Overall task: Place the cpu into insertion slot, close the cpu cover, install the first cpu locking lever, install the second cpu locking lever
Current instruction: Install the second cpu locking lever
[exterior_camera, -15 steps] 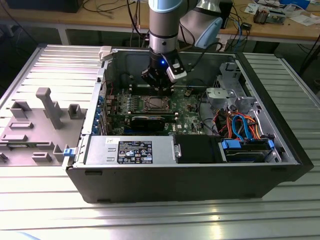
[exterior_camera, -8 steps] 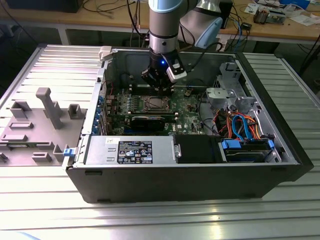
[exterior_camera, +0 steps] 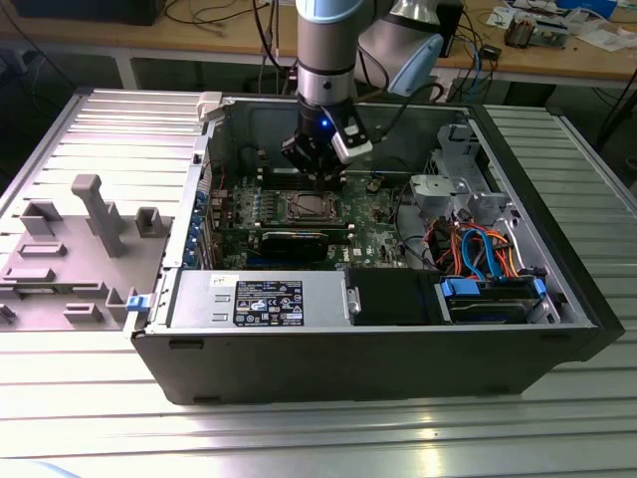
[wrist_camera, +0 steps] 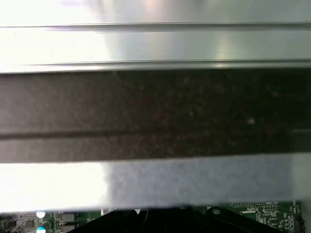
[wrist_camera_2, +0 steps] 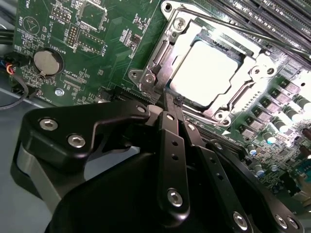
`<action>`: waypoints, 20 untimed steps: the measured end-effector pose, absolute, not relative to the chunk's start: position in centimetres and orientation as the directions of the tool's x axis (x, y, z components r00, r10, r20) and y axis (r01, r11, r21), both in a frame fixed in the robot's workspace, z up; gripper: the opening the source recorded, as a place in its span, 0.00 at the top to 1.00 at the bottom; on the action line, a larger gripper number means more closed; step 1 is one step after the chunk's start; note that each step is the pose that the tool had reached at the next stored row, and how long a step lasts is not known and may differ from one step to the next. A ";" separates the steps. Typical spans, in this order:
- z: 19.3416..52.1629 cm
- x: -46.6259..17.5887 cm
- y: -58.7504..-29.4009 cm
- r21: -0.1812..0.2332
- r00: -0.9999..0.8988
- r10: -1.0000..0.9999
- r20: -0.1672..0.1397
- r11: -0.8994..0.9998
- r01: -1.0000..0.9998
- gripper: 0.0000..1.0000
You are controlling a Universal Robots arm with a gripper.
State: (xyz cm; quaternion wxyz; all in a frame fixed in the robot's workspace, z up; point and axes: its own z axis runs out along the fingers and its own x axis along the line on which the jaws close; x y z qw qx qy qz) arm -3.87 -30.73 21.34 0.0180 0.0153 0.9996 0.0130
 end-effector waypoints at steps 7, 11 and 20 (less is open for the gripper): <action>21.4 -3.9 -30.7 0.027 -0.999 0.031 -0.036 0.999 0.030 0.89; 21.4 -3.9 -30.8 0.027 -0.999 0.031 -0.036 0.999 0.030 0.89; 21.4 -3.9 -30.9 0.026 -0.999 0.031 -0.036 0.999 0.030 0.89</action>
